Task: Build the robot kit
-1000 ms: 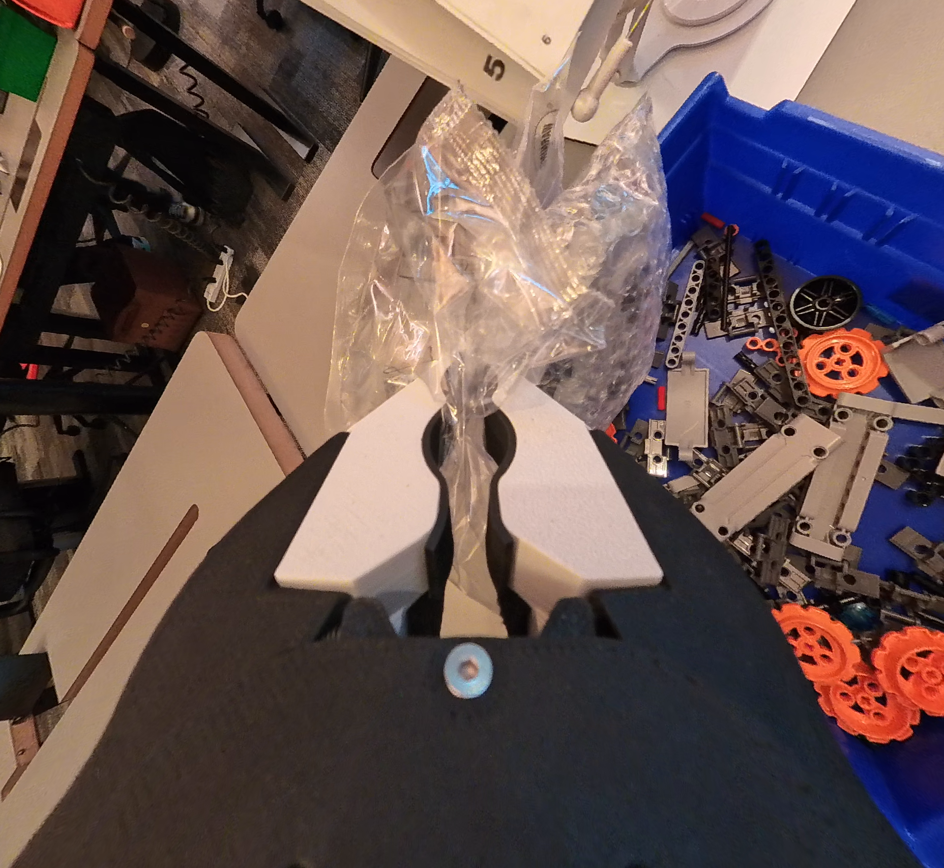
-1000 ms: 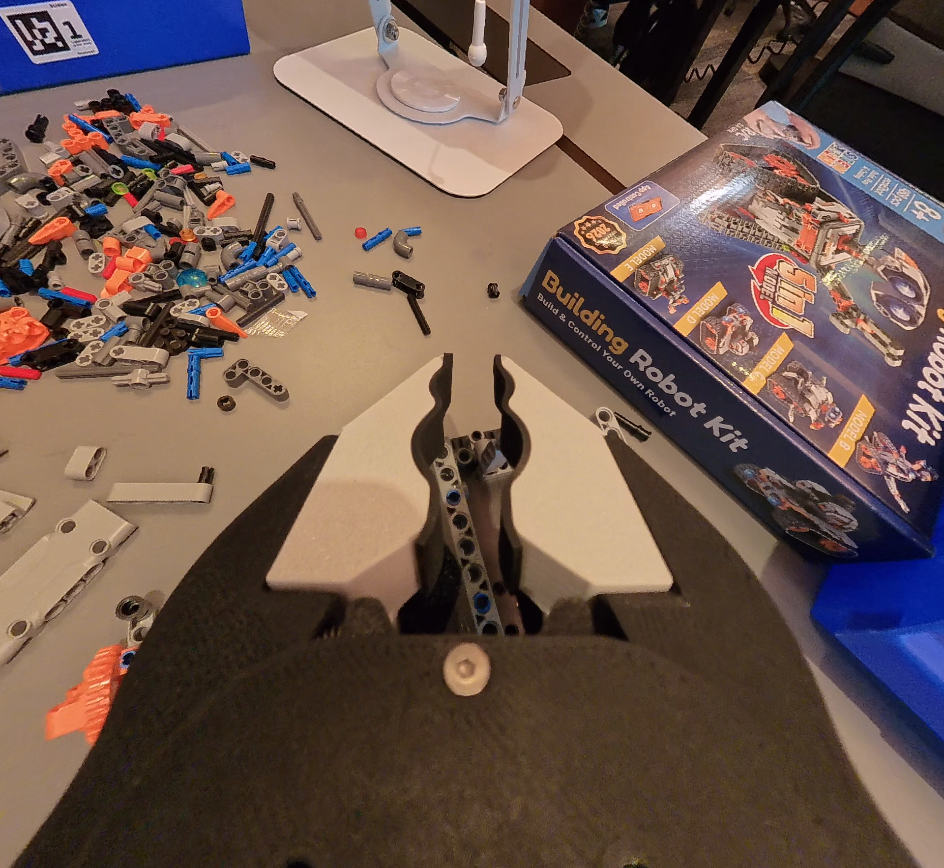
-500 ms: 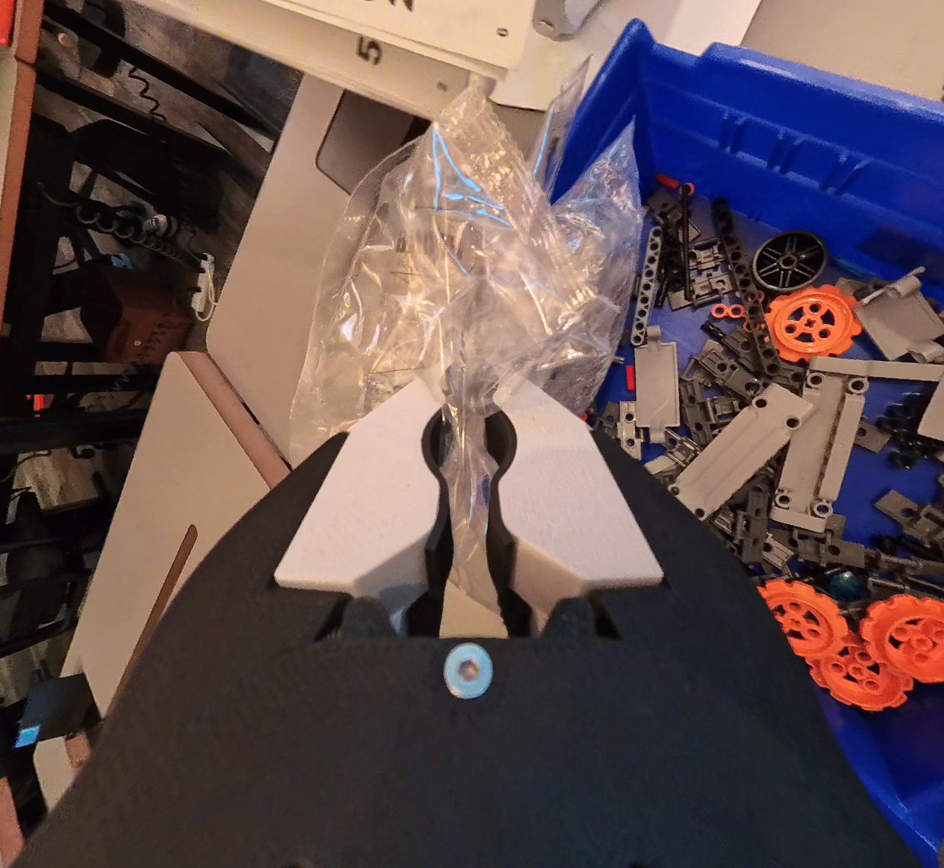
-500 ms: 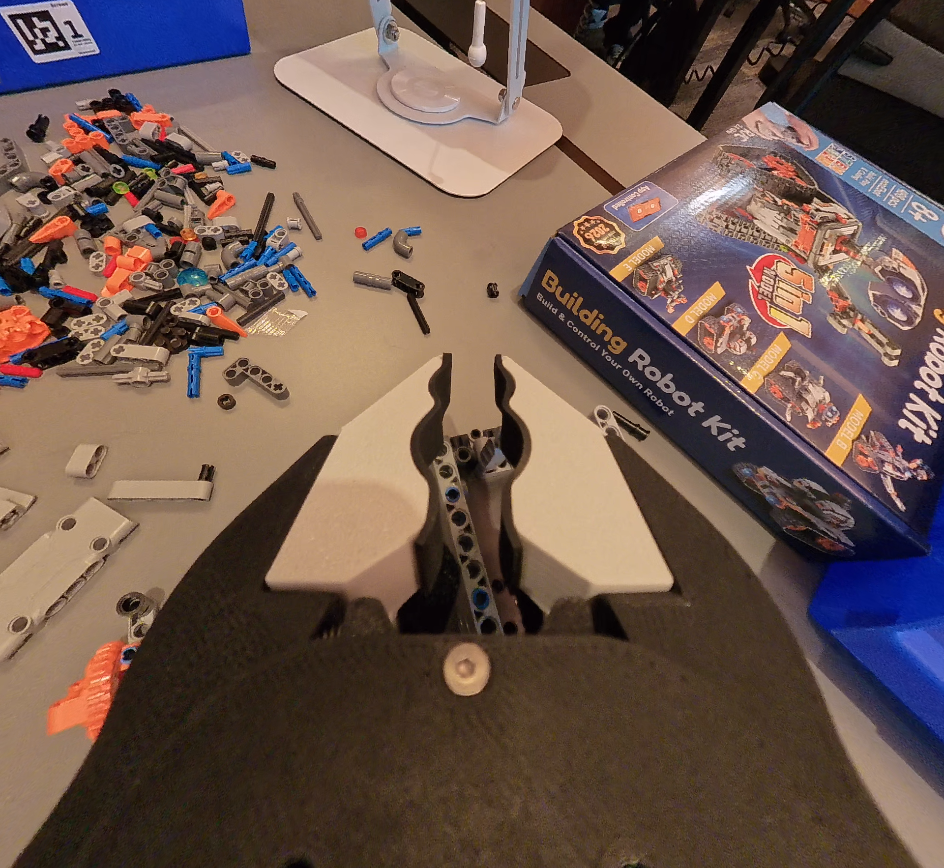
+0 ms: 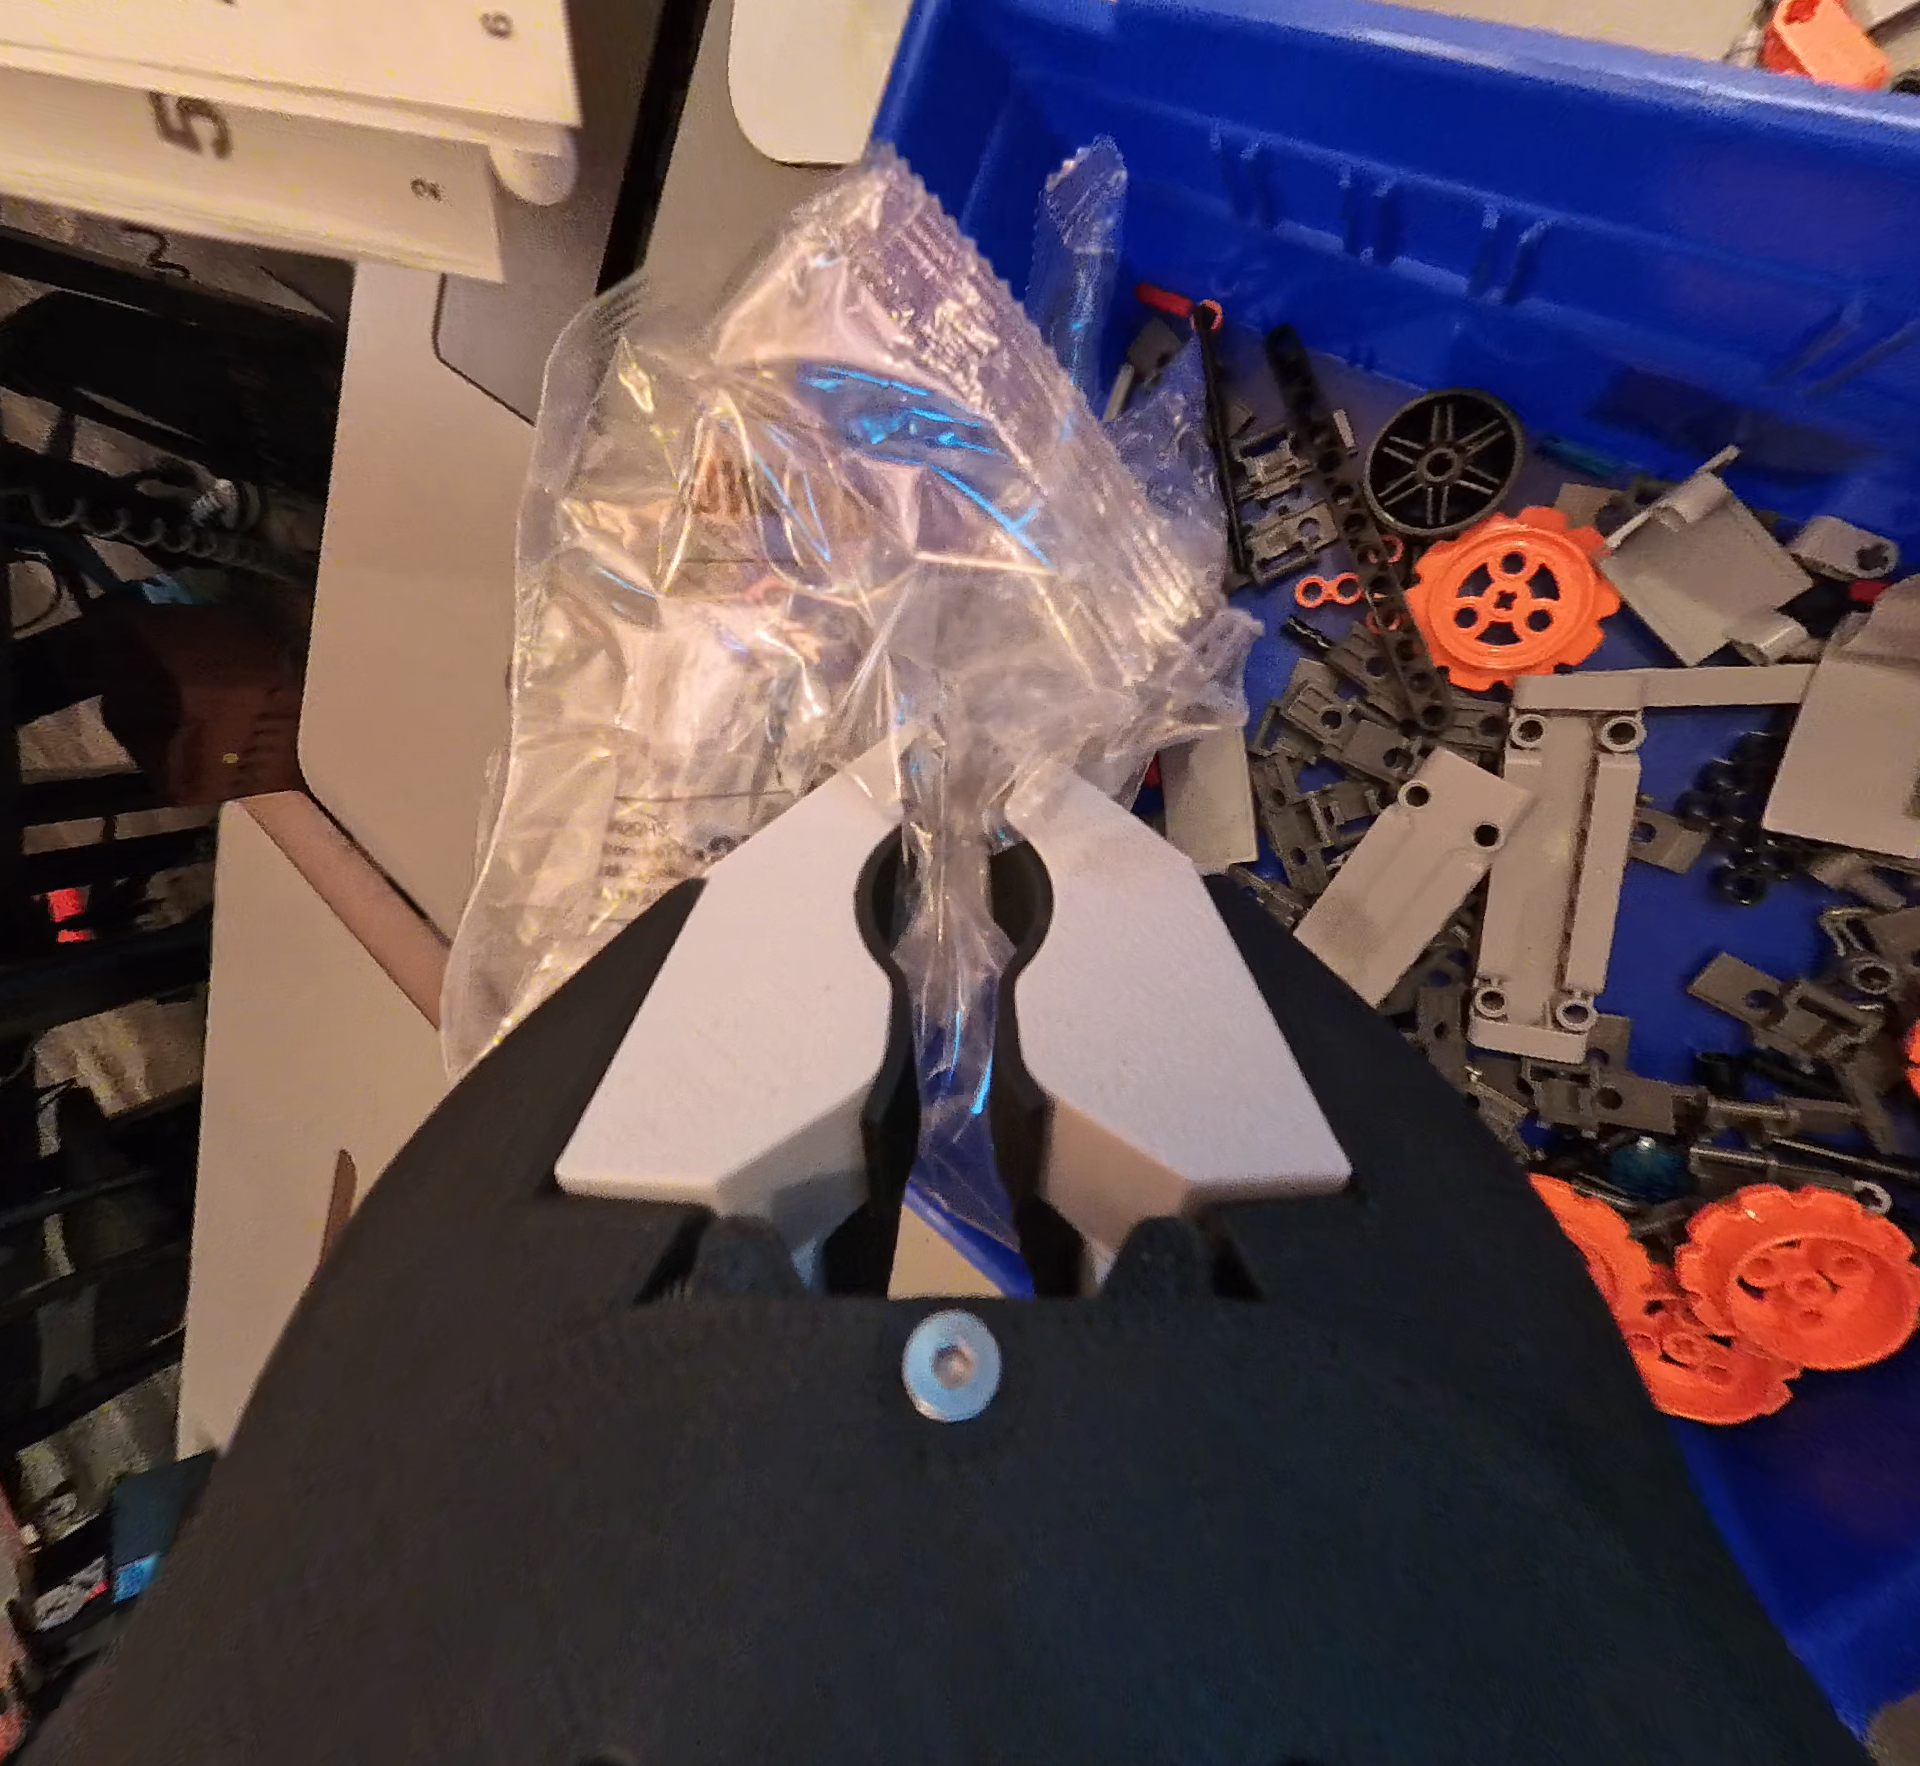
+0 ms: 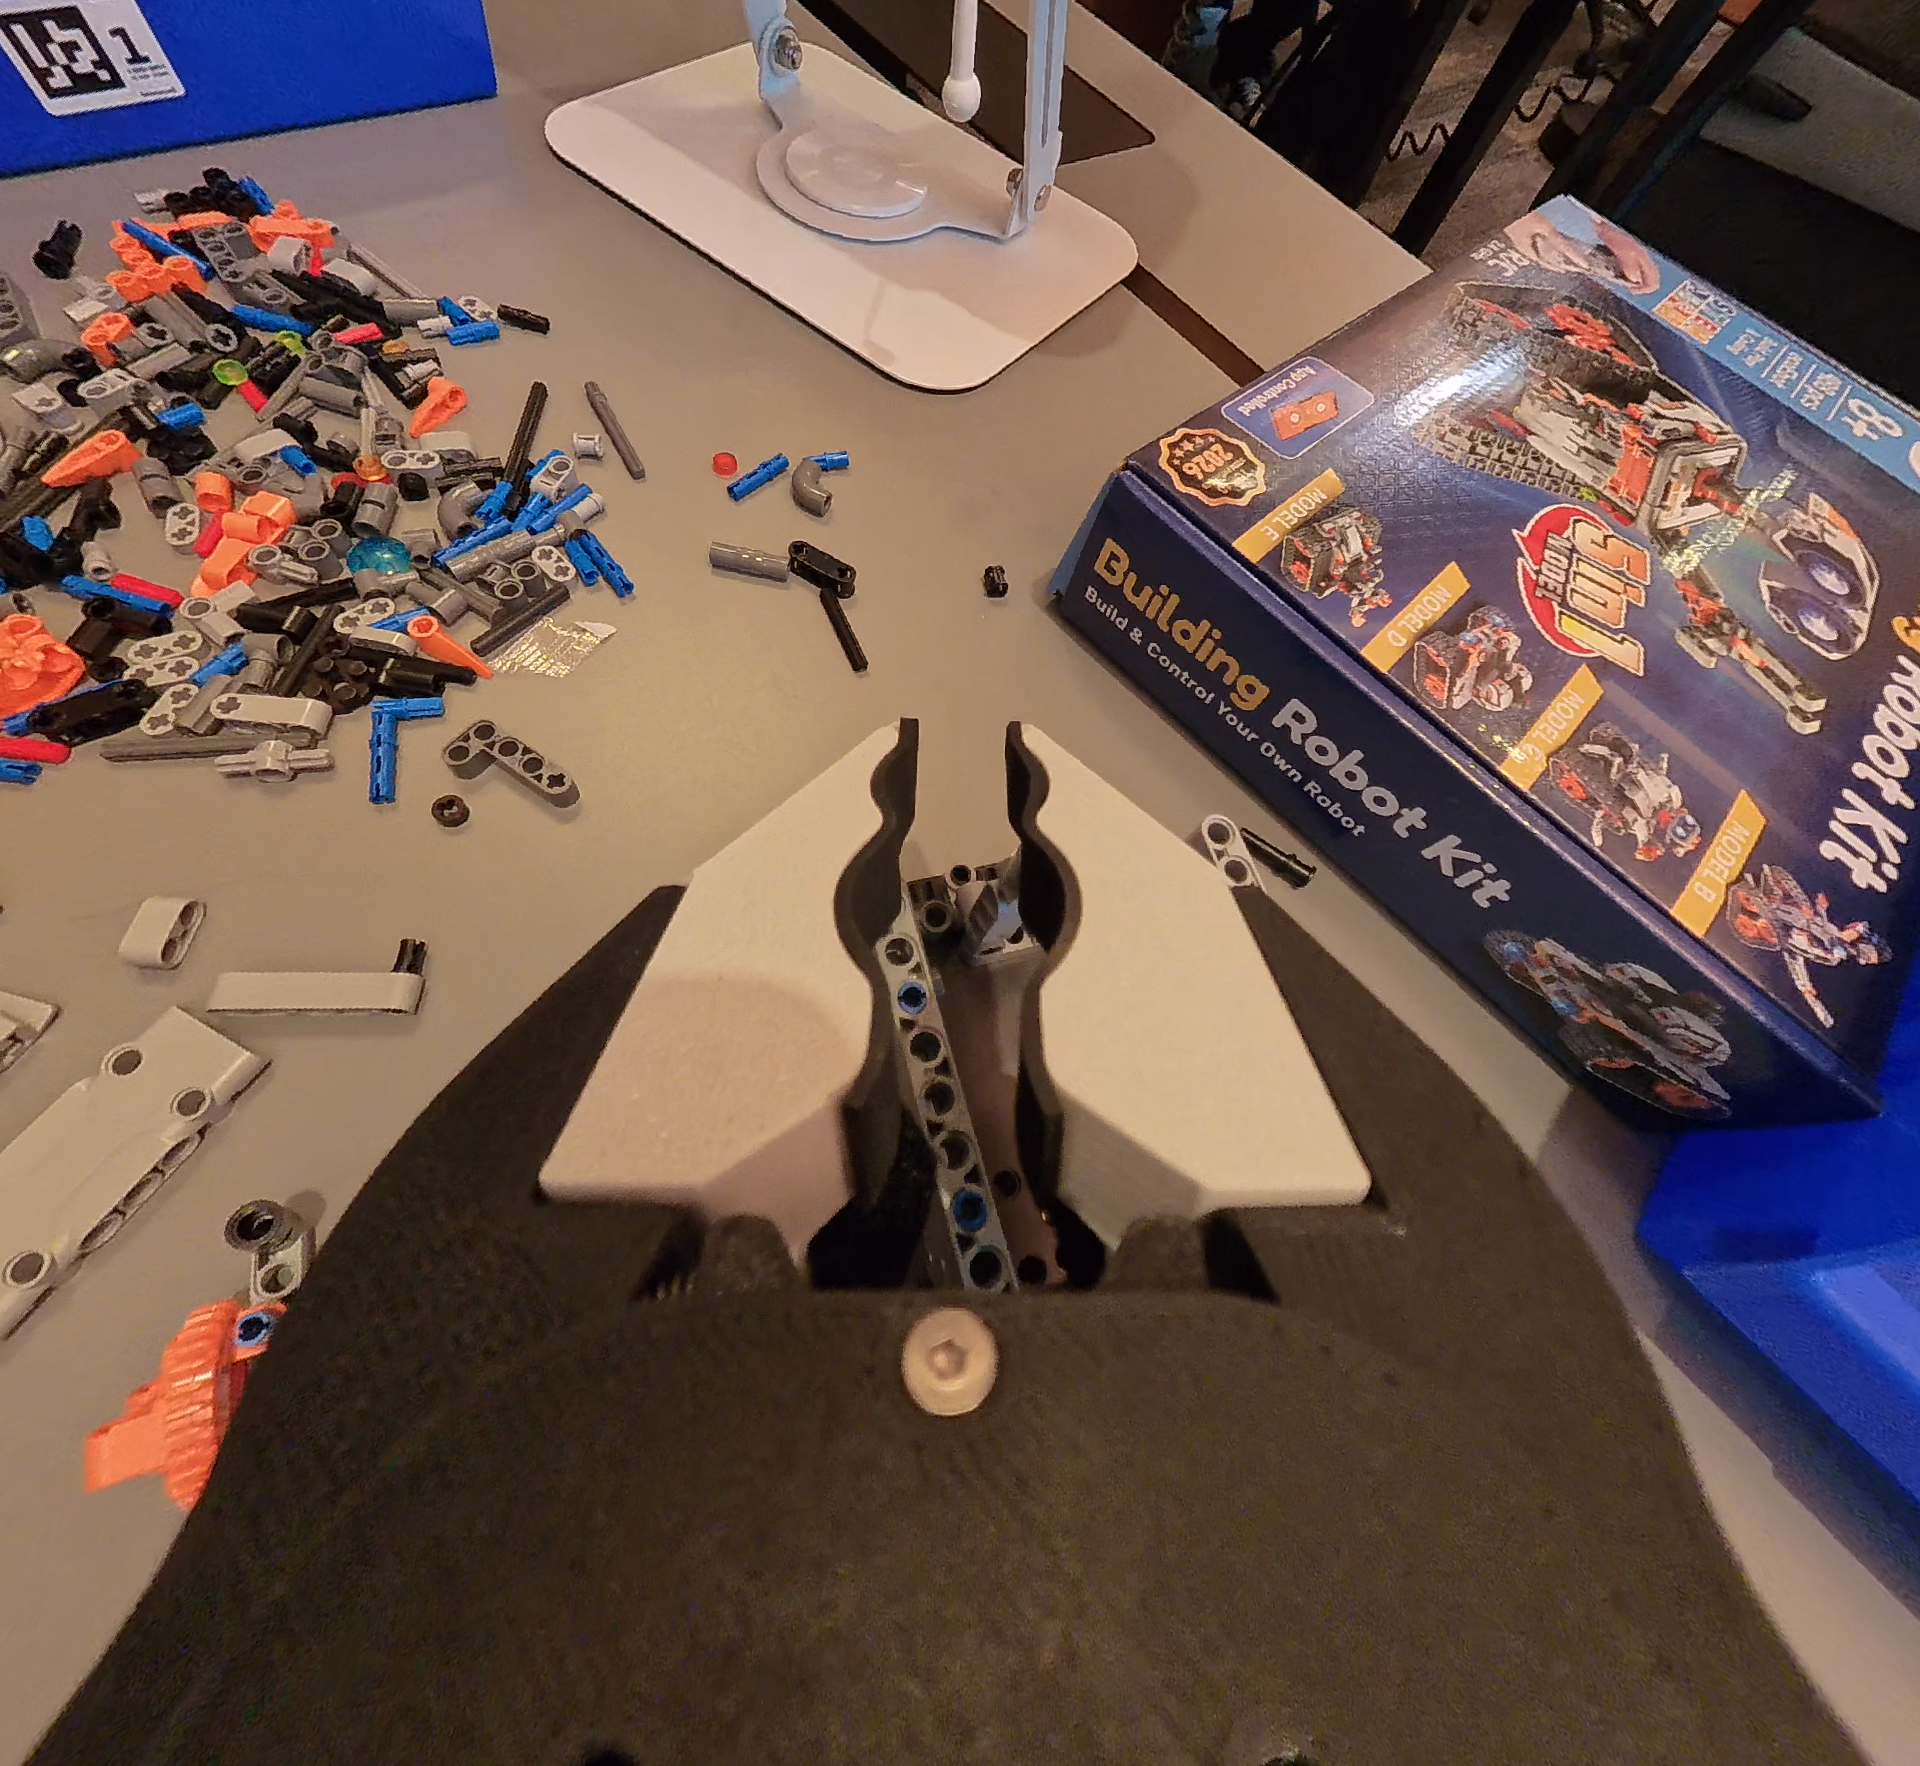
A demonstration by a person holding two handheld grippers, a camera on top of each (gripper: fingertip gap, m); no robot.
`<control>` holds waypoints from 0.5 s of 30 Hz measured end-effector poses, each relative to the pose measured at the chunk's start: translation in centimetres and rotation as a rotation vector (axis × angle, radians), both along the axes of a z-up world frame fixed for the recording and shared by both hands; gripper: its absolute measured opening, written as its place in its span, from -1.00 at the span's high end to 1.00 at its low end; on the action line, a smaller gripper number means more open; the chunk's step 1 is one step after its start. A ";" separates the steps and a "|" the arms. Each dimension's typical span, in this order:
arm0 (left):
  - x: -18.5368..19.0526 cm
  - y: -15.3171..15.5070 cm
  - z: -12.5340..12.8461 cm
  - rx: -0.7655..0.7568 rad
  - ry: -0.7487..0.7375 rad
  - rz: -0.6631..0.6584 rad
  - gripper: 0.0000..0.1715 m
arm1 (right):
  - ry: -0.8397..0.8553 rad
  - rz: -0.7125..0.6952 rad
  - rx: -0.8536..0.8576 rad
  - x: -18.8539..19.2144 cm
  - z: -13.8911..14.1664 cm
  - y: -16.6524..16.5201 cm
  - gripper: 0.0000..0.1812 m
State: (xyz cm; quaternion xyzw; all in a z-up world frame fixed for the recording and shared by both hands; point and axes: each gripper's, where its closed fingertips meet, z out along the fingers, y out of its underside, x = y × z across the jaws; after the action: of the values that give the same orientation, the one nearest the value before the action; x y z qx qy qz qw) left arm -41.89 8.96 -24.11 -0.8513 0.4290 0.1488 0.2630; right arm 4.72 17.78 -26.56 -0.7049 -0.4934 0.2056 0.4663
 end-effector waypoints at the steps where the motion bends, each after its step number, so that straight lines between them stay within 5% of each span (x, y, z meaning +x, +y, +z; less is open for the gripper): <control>1: 0.1 -0.1 -0.1 0.006 0.010 -0.003 0.97 | -0.001 0.000 0.000 0.0 0.0 0.0 0.84; 15: 1.4 -2.9 -0.3 -0.056 -0.075 -0.039 0.49 | -0.003 0.003 0.001 -0.1 0.0 0.0 0.84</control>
State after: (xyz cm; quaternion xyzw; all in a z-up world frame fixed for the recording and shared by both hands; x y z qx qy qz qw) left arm -40.49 6.08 -24.37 -0.8547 0.4395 0.0996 0.2576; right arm 4.66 17.73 -26.58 -0.7043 -0.4953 0.2051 0.4653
